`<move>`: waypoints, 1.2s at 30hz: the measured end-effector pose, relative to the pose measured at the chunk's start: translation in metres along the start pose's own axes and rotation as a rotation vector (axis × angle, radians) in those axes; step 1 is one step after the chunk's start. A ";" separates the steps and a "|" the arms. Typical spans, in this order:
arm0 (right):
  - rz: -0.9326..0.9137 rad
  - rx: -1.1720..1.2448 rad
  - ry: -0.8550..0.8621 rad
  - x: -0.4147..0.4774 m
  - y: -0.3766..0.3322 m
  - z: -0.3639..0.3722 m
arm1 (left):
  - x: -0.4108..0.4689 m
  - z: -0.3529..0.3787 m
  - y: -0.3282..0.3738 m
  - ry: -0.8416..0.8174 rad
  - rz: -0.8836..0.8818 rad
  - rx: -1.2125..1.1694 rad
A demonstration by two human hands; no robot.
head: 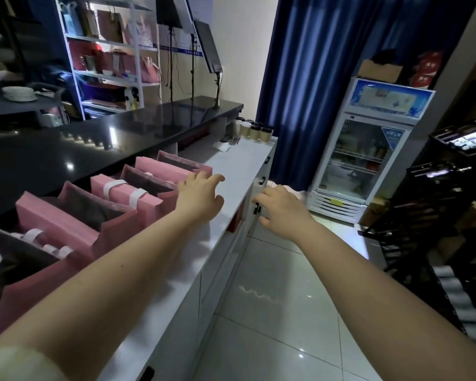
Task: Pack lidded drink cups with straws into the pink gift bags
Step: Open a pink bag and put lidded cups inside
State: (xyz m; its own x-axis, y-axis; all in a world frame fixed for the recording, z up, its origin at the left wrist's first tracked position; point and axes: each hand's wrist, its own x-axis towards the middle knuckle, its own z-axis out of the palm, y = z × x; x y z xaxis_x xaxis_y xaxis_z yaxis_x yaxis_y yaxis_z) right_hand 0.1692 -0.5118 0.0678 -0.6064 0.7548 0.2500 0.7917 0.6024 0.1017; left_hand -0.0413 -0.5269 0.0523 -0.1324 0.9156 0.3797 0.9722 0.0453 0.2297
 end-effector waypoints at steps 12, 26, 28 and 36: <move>-0.211 0.106 -0.004 0.170 0.050 0.063 | 0.117 0.057 -0.054 -0.048 -0.223 0.076; -0.637 0.473 0.092 0.370 0.046 0.109 | 0.213 0.067 -0.113 -0.031 -0.482 0.345; -0.672 0.461 0.042 0.393 0.033 0.119 | 0.218 0.070 -0.127 -0.052 -0.506 0.354; -0.756 0.429 -0.056 0.476 -0.012 0.131 | 0.266 0.055 -0.182 -0.131 -0.536 0.399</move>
State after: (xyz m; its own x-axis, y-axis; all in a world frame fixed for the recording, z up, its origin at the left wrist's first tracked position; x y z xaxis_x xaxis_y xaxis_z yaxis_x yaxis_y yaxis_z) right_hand -0.1389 -0.1261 0.0589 -0.9699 0.1175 0.2133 0.0855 0.9845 -0.1532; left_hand -0.2423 -0.2698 0.0617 -0.6155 0.7654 0.1881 0.7790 0.6270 -0.0020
